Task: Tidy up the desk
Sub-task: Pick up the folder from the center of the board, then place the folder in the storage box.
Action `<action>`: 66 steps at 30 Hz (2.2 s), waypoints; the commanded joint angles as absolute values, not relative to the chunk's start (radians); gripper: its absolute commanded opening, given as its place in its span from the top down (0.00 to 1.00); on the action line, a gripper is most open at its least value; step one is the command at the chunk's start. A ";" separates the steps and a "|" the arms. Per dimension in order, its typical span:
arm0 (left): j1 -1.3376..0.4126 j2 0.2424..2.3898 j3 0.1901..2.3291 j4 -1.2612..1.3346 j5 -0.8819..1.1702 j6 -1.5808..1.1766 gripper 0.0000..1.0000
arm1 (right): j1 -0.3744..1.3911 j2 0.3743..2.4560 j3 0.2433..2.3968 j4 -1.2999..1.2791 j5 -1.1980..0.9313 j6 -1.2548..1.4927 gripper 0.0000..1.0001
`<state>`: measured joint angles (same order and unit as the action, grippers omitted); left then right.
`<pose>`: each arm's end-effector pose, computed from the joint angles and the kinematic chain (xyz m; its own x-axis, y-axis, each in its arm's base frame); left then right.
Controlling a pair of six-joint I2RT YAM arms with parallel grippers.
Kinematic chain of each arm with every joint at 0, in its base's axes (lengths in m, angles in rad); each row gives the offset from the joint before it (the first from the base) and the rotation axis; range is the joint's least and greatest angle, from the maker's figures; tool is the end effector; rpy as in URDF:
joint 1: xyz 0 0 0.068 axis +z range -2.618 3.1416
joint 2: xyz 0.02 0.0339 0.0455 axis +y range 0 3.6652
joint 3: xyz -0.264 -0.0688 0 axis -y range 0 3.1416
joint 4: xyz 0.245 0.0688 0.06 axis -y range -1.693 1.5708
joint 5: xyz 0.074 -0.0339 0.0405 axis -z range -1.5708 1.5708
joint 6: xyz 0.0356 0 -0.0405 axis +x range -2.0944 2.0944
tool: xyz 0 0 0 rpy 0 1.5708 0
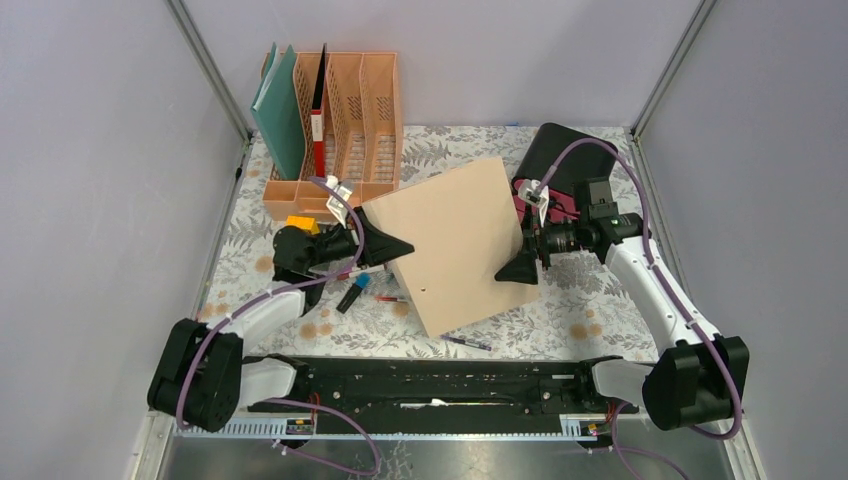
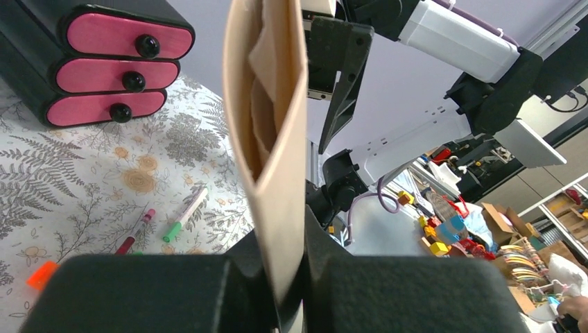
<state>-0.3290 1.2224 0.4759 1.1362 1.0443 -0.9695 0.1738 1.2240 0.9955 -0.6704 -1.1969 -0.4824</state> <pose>0.2129 -0.1052 0.2742 -0.5546 -0.2485 -0.7941 0.8165 0.0216 -0.5770 0.2274 0.0736 0.2966 -0.3888 -0.2403 -0.8894 -0.9192 0.1671 0.3567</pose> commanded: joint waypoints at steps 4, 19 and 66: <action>-0.308 1.056 0.465 1.039 0.942 -0.877 1.00 | 0.175 1.146 1.051 -0.669 -1.109 -0.496 0.00; -0.268 0.712 0.507 0.391 0.458 -0.531 1.00 | 0.162 1.038 1.026 -0.586 -0.735 -0.463 0.00; -0.268 1.086 1.014 0.553 -0.178 -0.107 1.00 | 0.164 1.051 0.969 -0.547 -0.721 -0.497 0.00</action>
<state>-0.2733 1.0657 0.9295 0.4187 -0.1501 -0.1677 0.1673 1.0523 0.9703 -0.5697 -0.7177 -0.4824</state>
